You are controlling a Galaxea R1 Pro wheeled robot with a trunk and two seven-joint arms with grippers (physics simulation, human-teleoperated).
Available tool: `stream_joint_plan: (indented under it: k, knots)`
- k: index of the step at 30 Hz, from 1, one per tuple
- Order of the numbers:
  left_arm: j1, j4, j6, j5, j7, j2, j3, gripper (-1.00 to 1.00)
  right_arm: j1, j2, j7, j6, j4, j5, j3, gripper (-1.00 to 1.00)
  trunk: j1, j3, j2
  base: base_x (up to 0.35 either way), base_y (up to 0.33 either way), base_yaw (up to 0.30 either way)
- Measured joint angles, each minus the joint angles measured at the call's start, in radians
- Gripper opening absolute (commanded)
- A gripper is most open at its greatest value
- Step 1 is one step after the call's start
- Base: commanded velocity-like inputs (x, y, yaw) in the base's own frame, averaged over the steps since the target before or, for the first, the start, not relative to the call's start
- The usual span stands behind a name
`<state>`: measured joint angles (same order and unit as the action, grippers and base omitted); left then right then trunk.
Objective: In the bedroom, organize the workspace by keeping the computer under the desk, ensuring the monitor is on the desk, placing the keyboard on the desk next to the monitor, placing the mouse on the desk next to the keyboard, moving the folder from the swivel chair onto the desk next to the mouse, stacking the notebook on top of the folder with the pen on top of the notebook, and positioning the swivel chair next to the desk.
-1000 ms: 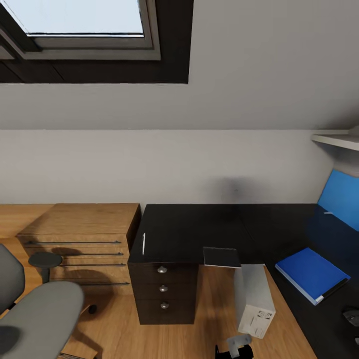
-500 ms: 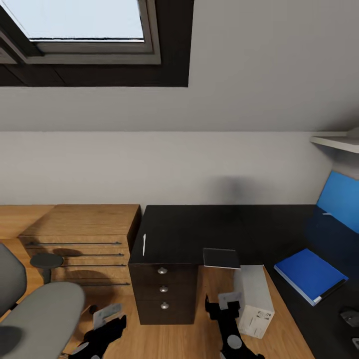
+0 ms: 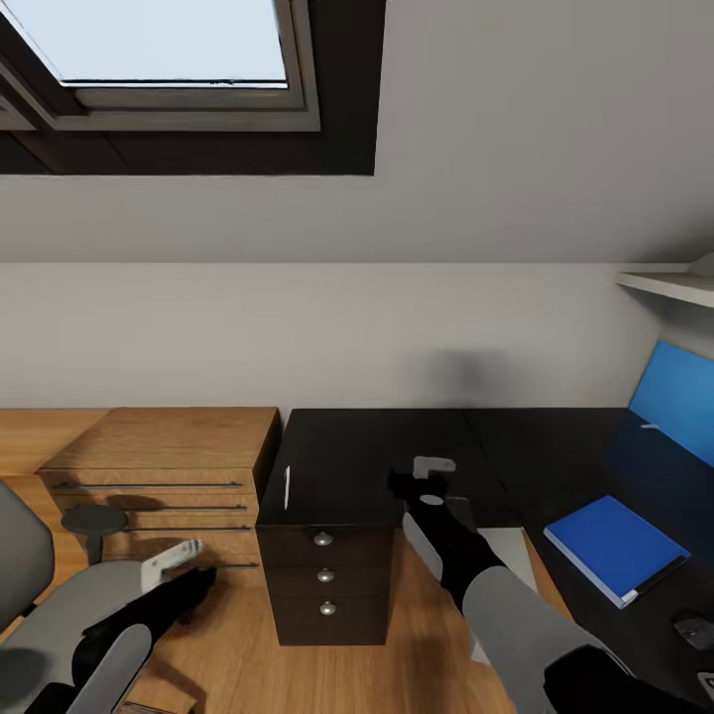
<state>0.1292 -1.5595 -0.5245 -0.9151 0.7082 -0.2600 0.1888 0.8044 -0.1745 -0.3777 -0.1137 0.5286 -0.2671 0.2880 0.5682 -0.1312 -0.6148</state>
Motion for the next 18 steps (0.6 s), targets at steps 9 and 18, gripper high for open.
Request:
stream_joint_plan:
  k: [9, 18]
  knots:
    - [-0.002, 0.025, -0.007, 0.009, 0.006, 0.006, 0.065, 1.0, 0.006, 0.0, 0.002, -0.026, -0.013, -0.132, 0.006, 1.0, 0.0, -0.002, 0.0, 0.0, 0.0, 0.098]
    - [-0.002, 0.025, -0.008, 0.007, 0.005, 0.009, 0.082, 1.0, 0.006, 0.0, 0.011, -0.023, -0.074, -0.131, 0.014, 1.0, 0.0, -0.008, 0.0, 0.0, 0.0, 0.258]
